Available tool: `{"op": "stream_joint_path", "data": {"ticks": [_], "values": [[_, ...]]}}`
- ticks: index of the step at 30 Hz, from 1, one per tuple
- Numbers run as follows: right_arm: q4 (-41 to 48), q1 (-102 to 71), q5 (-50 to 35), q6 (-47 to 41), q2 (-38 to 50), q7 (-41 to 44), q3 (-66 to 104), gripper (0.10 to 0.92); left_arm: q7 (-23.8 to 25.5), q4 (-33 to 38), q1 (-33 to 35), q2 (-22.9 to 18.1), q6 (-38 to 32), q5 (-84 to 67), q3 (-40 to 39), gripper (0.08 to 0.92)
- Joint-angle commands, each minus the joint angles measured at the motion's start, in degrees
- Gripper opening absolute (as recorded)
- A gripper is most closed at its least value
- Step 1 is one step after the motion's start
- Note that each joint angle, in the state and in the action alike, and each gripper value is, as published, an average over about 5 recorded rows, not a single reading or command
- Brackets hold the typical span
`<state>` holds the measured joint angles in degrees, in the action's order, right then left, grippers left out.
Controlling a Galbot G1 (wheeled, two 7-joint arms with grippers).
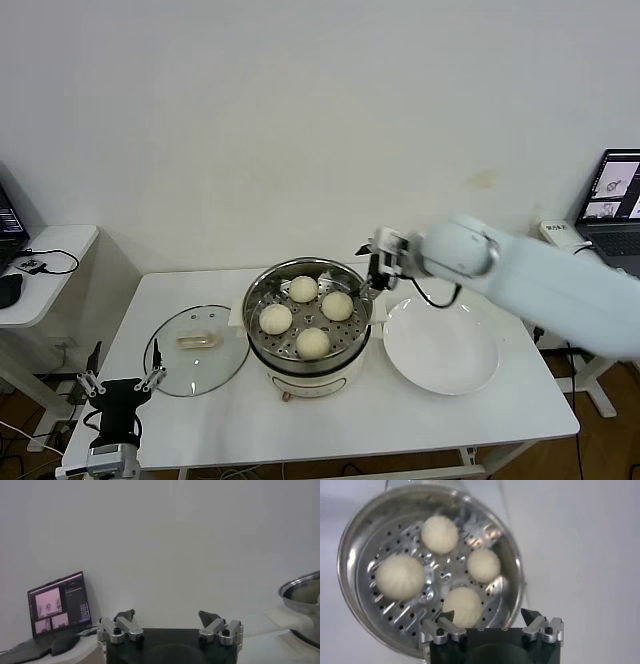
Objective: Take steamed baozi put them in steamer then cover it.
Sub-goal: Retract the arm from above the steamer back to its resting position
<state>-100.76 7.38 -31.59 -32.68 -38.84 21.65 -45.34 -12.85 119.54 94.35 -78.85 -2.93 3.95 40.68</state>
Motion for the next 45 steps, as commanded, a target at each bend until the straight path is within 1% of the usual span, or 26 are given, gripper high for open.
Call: {"op": "stream_joint_path", "data": {"ticks": [1,4,7,11,16,19,22,25,27,31,37,40,45], "values": [[-10.6,-68.5,11.1,25.0,6.2,-16.7,59.5,0.823,-0.3,-1.5,-0.7,0.0,-0.1,1.5,-0.7,0.823],[-9.8,-79.3,16.7,32.8,-4.2,-15.1,71.7,0.823,-0.9,-2.9,-1.6,0.1,-0.4,4.5,-0.7,0.823],[-8.7,-86.0,20.0,39.5,-13.5,-13.2,79.4,0.823,-2.0,-5.5,-2.5,0.8,-0.6,11.2,-0.5,0.823],[-6.4,-90.8,20.9,45.2,-22.6,-11.3,86.3,0.823,-2.5,-9.3,-3.5,2.5,-0.5,24.6,-0.1,0.823],[-5.0,-94.4,21.5,48.7,-31.1,-10.8,91.8,0.823,-2.2,-14.7,-5.0,5.8,-2.5,43.3,1.7,0.823],[-5.0,-95.6,22.0,49.6,-33.6,-11.1,93.8,0.823,-0.5,-17.9,-5.1,8.6,-4.0,54.0,3.0,0.823],[-4.9,-96.1,22.6,50.3,-34.3,-11.6,95.0,0.823,2.2,-20.6,-4.9,11.0,-4.0,61.9,3.2,0.823],[-4.5,-96.1,22.7,50.8,-34.4,-11.9,96.0,0.823,3.6,-23.5,-6.0,12.4,-3.8,68.1,2.5,0.823],[-4.4,-96.1,22.6,50.9,-34.6,-12.0,96.6,0.823,3.6,-25.7,-7.9,13.0,-3.8,70.7,1.6,0.823],[-4.1,-96.3,22.6,51.0,-35.2,-12.1,97.4,0.823,2.7,-29.5,-13.0,14.1,-4.1,73.0,-0.9,0.823],[-4.1,-96.9,23.0,51.3,-36.2,-12.0,98.6,0.823,2.6,-33.4,-19.9,15.5,-4.8,73.3,-4.8,0.823],[-4.0,-97.7,23.1,51.7,-36.5,-12.0,99.4,0.823,2.9,-34.9,-22.3,15.8,-5.2,72.7,-6.2,0.823],[-3.8,-98.7,23.1,52.1,-37.0,-11.8,100.4,0.823,3.5,-36.7,-24.4,15.7,-5.7,71.5,-8.4,0.823]]}}
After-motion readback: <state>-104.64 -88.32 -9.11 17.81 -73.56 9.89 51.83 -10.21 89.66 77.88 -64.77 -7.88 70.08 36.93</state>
